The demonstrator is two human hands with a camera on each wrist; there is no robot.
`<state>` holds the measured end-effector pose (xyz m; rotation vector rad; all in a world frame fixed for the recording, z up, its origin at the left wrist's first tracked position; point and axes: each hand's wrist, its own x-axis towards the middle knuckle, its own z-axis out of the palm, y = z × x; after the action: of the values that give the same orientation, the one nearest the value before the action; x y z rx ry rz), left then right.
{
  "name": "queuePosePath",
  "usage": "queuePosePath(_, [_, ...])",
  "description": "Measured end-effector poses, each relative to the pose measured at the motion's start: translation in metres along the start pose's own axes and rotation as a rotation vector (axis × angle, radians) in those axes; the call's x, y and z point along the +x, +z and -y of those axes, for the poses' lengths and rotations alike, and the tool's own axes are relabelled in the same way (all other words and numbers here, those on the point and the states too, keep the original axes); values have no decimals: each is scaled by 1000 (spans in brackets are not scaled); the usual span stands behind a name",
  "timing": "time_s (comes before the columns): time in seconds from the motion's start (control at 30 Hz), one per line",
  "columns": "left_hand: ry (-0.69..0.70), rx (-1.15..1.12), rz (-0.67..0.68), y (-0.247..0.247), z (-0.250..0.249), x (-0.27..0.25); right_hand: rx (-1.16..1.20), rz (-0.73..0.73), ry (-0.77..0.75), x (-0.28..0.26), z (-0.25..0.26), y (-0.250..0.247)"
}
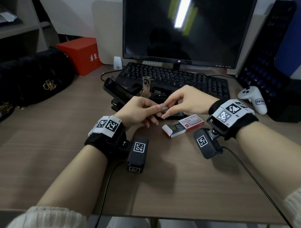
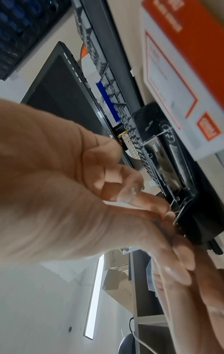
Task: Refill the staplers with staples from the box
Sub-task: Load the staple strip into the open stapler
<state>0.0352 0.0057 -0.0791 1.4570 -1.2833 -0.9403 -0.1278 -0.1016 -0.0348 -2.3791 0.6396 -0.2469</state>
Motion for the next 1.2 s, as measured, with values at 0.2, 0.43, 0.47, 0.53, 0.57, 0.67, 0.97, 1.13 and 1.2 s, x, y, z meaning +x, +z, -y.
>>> queuePosePath(0.2, [2,3,35,2,-3,-2,-41,-45,5,3,-2,-2])
queuePosePath(0.43, [-101,37,50,4,-5,-1,-222,-239,136,7,-24,-20])
queuePosePath(0.47, [-106,50,56,4,-5,-1,-237,-222,160,8,-27,-21])
queuePosePath(0.53, [-117,69,63,4,-5,-2,-264,-178,187,7,-28,-22])
queuePosePath(0.57, [-123,75,64,4,-5,-2,-277,-161,196,7,-28,-21])
queuePosePath(0.67, [-136,80,65,3,-4,-1,-307,-126,215,9,-29,-21])
queuePosePath(0.97, [-140,70,65,3,-5,-1,-333,-119,226,16,-28,-23])
queuePosePath(1.13, [-147,63,63,3,-5,-1,-357,-96,230,17,-29,-22])
queuePosePath(1.2, [-143,58,64,3,-5,0,-339,-96,220,15,-28,-22])
